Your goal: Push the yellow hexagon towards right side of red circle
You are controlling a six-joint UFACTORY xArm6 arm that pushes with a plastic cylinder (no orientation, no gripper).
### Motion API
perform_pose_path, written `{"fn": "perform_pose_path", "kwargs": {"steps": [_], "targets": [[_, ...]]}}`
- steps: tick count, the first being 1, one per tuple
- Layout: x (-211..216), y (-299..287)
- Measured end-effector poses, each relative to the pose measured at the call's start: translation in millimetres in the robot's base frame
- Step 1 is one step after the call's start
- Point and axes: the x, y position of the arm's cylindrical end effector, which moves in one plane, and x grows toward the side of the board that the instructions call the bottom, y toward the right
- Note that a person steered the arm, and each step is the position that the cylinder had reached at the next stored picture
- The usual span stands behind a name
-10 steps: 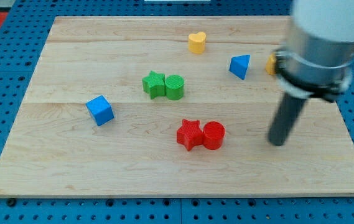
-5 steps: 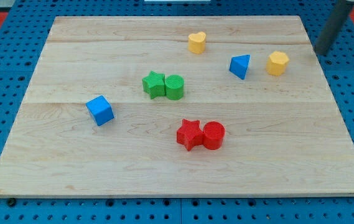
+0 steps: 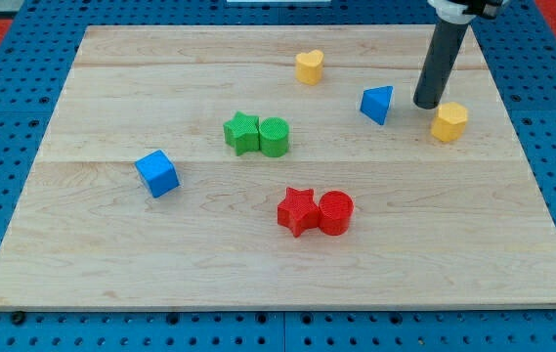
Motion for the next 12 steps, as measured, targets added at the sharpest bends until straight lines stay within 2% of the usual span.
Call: {"fn": "perform_pose_path", "kwargs": {"steps": [2, 4, 5, 7, 9, 10, 11, 12], "targets": [[41, 19], [20, 42], [49, 26], [116, -75], [62, -62], [52, -15], [83, -7], [126, -51]]}}
